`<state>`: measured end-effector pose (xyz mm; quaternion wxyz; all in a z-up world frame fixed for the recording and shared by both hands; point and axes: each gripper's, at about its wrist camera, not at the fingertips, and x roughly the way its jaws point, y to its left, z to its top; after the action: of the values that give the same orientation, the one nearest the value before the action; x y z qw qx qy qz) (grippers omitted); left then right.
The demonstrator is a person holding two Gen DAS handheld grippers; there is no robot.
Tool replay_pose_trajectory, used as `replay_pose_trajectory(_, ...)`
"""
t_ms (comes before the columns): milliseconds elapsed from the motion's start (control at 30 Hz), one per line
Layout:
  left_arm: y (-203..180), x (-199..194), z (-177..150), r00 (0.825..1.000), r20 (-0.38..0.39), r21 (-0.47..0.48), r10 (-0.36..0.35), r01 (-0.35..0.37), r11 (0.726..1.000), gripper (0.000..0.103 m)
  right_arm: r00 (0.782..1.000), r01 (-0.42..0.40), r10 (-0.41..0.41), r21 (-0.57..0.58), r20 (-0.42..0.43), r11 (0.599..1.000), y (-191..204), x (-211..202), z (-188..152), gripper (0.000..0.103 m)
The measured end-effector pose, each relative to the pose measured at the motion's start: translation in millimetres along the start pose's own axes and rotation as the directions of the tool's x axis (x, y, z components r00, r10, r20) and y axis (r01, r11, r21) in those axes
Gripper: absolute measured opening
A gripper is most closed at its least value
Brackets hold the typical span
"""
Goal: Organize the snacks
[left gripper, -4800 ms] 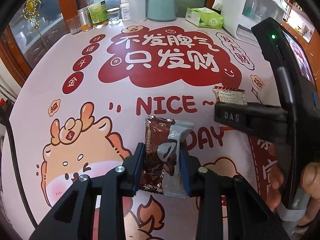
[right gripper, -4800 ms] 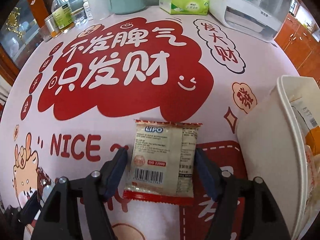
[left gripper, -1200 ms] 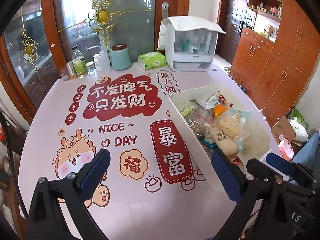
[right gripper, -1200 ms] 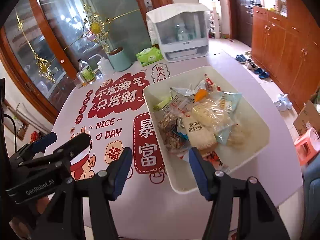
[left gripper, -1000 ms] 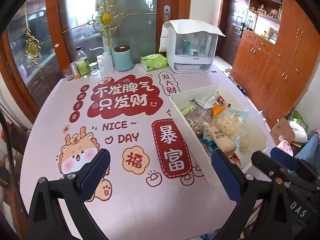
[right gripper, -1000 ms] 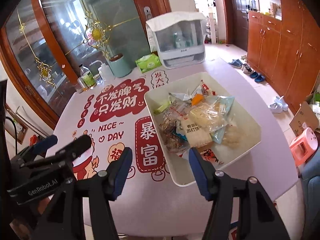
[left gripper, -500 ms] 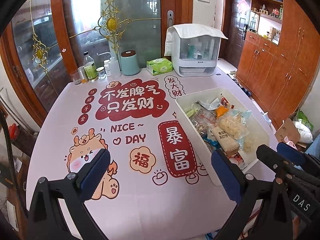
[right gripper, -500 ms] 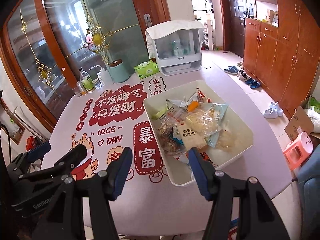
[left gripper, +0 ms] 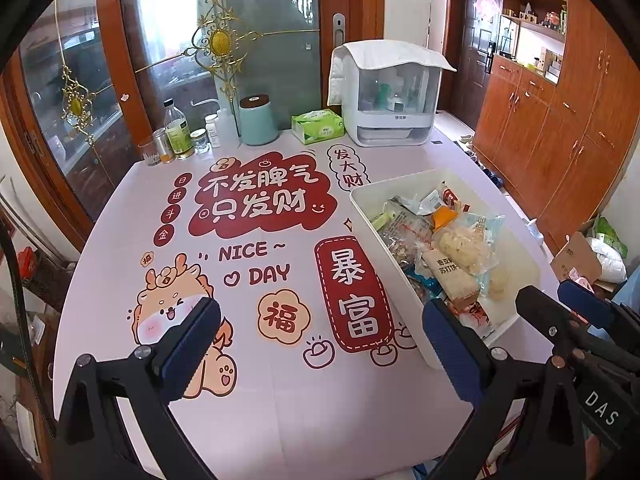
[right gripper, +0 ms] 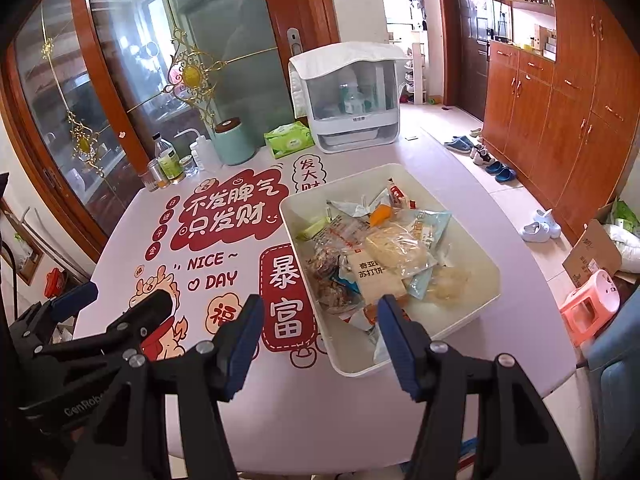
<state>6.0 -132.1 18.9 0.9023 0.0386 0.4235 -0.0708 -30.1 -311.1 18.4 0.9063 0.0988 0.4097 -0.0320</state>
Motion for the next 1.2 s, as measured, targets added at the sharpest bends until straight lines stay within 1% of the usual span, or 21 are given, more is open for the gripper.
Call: replay_pose_trajectory(1200, -0.8, 1.6, 1.4, 1.000, -0.014, 0.001, 0.002, -0.002, 1.000, 0.101, 1.000, 0.001, -0.001, -0.001, -0.004, 1.000, 0.4, 0.4, -0.1, 0.060)
